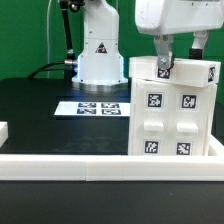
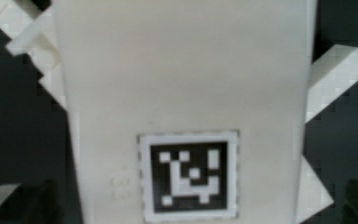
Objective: Assemble cabinet
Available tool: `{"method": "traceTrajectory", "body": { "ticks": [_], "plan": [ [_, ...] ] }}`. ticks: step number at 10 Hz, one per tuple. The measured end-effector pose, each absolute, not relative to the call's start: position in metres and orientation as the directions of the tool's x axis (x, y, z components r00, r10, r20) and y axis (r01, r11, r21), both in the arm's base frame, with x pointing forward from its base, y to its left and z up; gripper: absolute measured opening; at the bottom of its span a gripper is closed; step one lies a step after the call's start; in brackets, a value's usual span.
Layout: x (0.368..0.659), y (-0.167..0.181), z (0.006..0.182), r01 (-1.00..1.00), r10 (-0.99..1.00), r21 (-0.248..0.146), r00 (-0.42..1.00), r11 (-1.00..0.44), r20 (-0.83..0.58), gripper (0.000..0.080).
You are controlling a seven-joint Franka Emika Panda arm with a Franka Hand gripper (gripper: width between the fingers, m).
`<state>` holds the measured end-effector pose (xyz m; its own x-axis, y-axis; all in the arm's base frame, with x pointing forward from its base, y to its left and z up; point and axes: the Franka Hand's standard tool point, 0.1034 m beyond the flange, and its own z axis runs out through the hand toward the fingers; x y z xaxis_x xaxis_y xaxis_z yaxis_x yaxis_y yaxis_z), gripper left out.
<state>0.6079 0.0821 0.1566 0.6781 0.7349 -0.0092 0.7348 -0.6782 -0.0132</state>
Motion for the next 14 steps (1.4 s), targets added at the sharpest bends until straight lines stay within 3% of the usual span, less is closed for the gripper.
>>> {"method": "traceTrajectory", "body": {
  "ticks": [2,4,8,11,14],
  "plan": [
    [0.6080,0.0817,0.1562,0.734,0.734,-0.011,0.679,-0.679,-0.007,0.0797],
    [0.6080,0.0815,0.1562,0.734,0.734,-0.011,0.679,-0.679,-0.007,0.0554],
    [0.6081,0.0809,0.1562,0.706,0.706,-0.011,0.708,-0.708,-0.008,0.0557],
    [0.6083,0.0811,0.1565,0.433,0.433,-0.009,0.901,-0.901,-0.010,0.0558],
    [0.6085,0.0816,0.1567,0.095,0.095,-0.008,0.995,-0.995,-0.012,0.0560]
  ]
}}
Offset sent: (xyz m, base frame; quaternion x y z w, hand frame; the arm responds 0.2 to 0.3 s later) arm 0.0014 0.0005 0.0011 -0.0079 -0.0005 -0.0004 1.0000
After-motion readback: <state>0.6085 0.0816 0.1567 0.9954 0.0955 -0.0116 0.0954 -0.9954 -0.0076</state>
